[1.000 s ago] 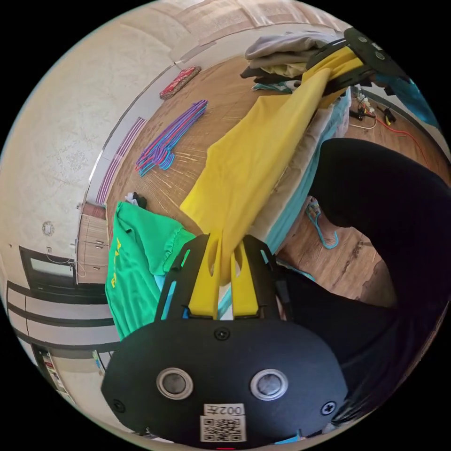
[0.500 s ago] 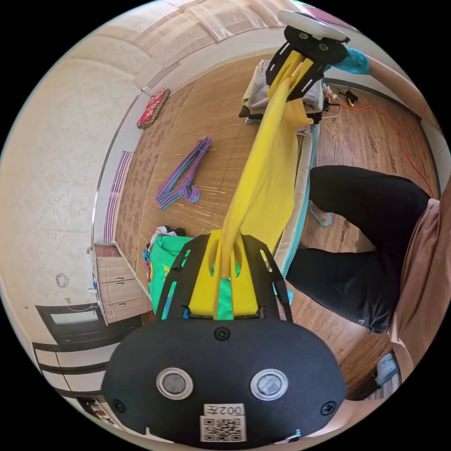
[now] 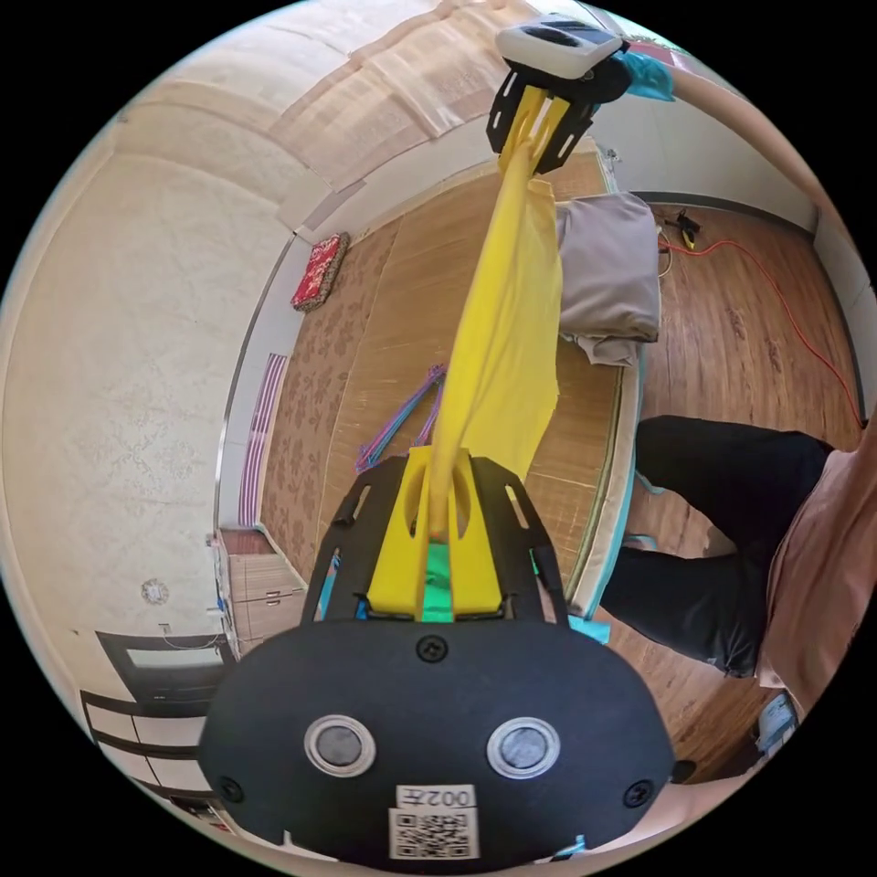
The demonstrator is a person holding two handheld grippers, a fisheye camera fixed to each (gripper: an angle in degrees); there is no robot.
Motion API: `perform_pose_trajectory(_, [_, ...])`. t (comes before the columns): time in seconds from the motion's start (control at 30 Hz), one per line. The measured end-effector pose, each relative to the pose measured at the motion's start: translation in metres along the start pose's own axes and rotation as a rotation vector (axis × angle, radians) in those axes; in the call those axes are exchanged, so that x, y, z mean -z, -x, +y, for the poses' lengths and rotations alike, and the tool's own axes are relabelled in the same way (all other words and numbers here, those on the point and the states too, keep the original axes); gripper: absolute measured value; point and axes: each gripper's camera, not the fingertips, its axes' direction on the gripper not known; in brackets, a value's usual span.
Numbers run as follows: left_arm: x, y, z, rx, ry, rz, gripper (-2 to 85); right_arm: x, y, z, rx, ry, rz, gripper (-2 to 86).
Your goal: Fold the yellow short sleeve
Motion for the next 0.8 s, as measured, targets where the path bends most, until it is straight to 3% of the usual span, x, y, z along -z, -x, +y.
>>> perform_pose_trajectory(0.27, [0.003,0.014,-0.091,0.056,-0.134,-0.086,-0.9,-0.039,-0.024,0.085,-0.238,0.095,0.267,0.3])
perform_pose_trajectory(0.4, [0.005,-0.018,-0.115,0.004,-0.244,-0.025,-0.8,-0.055,0.0,0.142,-0.289,0.143,0.34,0.1])
perform_pose_trajectory(0.63, [-0.067,-0.15,-0.127,-0.111,-0.283,0.26,-0.8,-0.13,0.13,0.228,-0.328,0.232,0.094,0.0])
perform_pose_trajectory(0.8, [-0.077,-0.158,-0.105,-0.016,-0.33,0.37,-0.8,-0.144,0.165,0.255,-0.417,0.214,0.072,-0.1])
